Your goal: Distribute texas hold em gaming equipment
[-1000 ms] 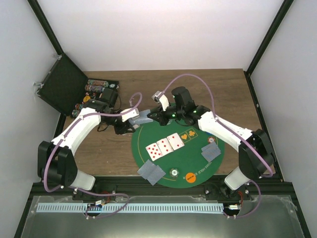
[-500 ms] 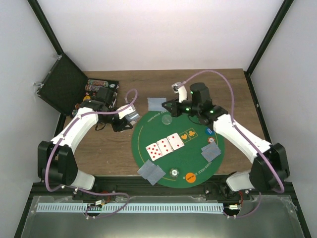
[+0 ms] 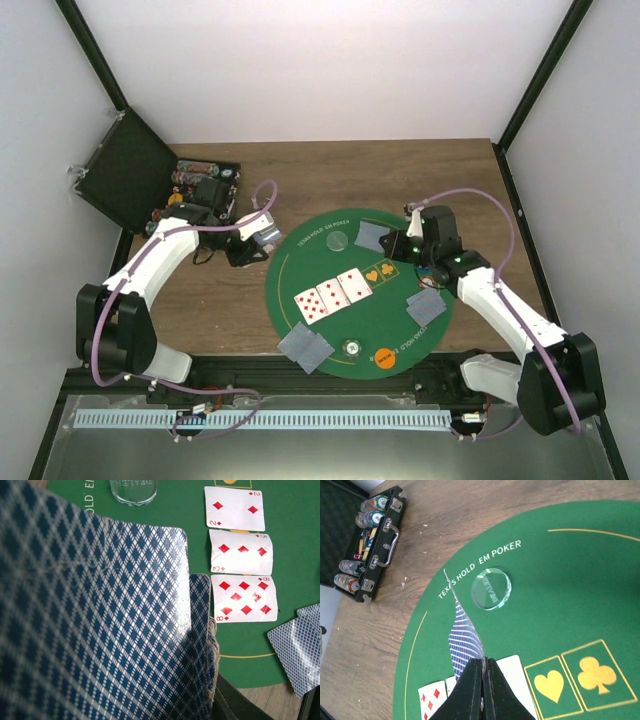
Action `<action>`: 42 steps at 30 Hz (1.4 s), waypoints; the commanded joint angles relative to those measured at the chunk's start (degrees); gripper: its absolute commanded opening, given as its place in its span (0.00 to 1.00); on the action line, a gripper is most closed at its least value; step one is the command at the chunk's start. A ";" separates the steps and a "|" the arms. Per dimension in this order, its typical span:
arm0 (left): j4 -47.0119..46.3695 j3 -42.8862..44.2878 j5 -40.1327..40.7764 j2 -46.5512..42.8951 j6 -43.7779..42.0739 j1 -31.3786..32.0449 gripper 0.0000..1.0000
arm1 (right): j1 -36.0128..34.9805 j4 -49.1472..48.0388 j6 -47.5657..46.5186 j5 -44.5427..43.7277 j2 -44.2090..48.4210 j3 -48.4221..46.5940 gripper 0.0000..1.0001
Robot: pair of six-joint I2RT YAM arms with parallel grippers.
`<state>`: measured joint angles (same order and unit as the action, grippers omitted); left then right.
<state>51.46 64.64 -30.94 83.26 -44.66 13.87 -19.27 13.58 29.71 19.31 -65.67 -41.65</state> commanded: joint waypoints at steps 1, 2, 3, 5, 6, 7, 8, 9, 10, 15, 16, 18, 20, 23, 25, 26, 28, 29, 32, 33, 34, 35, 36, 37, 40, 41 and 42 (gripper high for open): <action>-0.93 -0.37 -0.98 -1.09 0.54 -0.11 0.30 | 0.96 0.62 7.68 -4.24 3.06 1.48 0.01; -0.94 -0.47 -1.02 -1.09 0.54 -0.09 0.30 | 0.93 0.14 10.57 -5.13 3.43 2.71 0.01; -1.05 -0.57 -1.06 -1.09 0.54 -0.14 0.30 | 0.96 -1.07 13.41 -5.16 3.77 4.68 0.01; -1.18 -0.66 -1.37 -1.09 0.67 -0.15 0.30 | 0.96 -5.23 19.19 -4.09 4.28 9.08 0.01; -1.19 -0.66 -1.47 -1.09 0.71 -0.13 0.30 | 0.97 -7.57 22.41 -3.74 4.13 11.75 0.01; -1.12 -0.59 -1.47 -1.09 0.72 -0.09 0.30 | 0.96 -9.34 25.61 -3.29 3.69 12.91 0.01; -1.06 -0.53 -1.46 -1.08 0.72 -0.15 0.30 | 0.93 -10.90 26.98 -2.96 2.91 13.48 0.01; -0.97 -0.55 -1.41 -1.15 0.72 -0.16 0.30 | 0.73 -11.78 27.83 -2.78 1.87 13.48 0.01; -0.93 -0.56 -1.42 -1.17 0.64 -0.14 0.30 | 0.46 -11.91 28.36 -3.08 0.74 13.24 0.01; -1.01 -0.59 -1.41 -1.36 0.56 -0.13 0.30 | -0.08 -12.82 33.58 -7.46 0.02 16.30 0.01; -0.94 -0.55 -1.41 -1.43 0.55 -0.15 0.30 | -0.07 -13.48 35.08 -8.96 1.03 17.54 0.01; -0.97 -0.53 -1.56 -1.51 0.54 -0.11 0.31 | -0.09 -14.43 37.18 -10.70 1.96 19.18 0.01; -1.01 -0.57 -1.67 -1.53 0.39 -0.16 0.30 | -0.07 -15.30 38.26 -10.49 1.34 19.94 0.01; -1.01 -0.53 -1.67 -1.29 0.37 -0.13 0.30 | -0.12 -17.35 38.63 -9.35 -0.52 20.57 0.01; -0.95 -0.57 -1.67 -1.23 0.45 -0.13 0.31 | -0.10 -17.79 38.48 -9.30 -1.87 20.17 0.01; -0.86 -0.53 -1.80 -1.25 0.46 -0.14 0.30 | -0.07 -18.16 38.57 -9.18 -2.34 20.05 0.01; -0.88 -0.69 -1.77 -1.47 0.30 -0.14 0.30 | -0.15 -18.96 39.71 -8.27 -3.35 20.30 0.01; -0.92 -0.82 -1.82 -1.52 0.28 -0.14 0.30 | -0.20 -19.67 40.60 -7.79 -3.68 20.85 0.01; -1.01 -0.78 -1.86 -1.70 0.19 -0.10 0.31 | -0.88 -21.54 43.99 -7.45 -4.64 22.83 0.01; -1.06 -0.72 -1.85 -1.70 0.19 -0.11 0.31 | -1.15 -22.06 44.97 -7.49 -4.98 23.24 0.01; -1.10 -0.80 -1.77 -1.70 0.19 -0.14 0.31 | -1.29 -22.49 45.81 -7.45 -5.47 23.56 0.01; -1.02 -0.81 -1.80 -1.64 0.19 -0.08 0.31 | -1.51 -22.87 46.46 -7.45 -5.85 23.58 0.01; -1.01 -0.80 -1.76 -1.62 0.19 -0.13 0.30 | -1.73 -23.32 46.97 -7.45 -6.13 23.48 0.01; -0.94 -0.75 -1.76 -1.55 0.18 -0.11 0.30 | -2.25 -23.45 47.30 -7.61 -6.44 23.35 0.01; -0.84 -0.62 -1.77 -1.61 0.11 -0.16 0.30 | -3.30 -23.71 49.40 -8.70 -6.75 23.35 0.01; -0.84 -0.59 -1.80 -1.69 0.11 -0.15 0.31 | -3.37 -23.63 50.06 -9.13 -6.83 23.43 0.01; -0.84 -0.65 -1.81 -1.79 0.04 -0.13 0.31 | -3.42 -23.57 50.88 -9.58 -6.81 23.59 0.01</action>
<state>51.11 64.27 -31.33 83.07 -44.07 13.87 -21.69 -8.56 76.34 11.88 -72.16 -18.48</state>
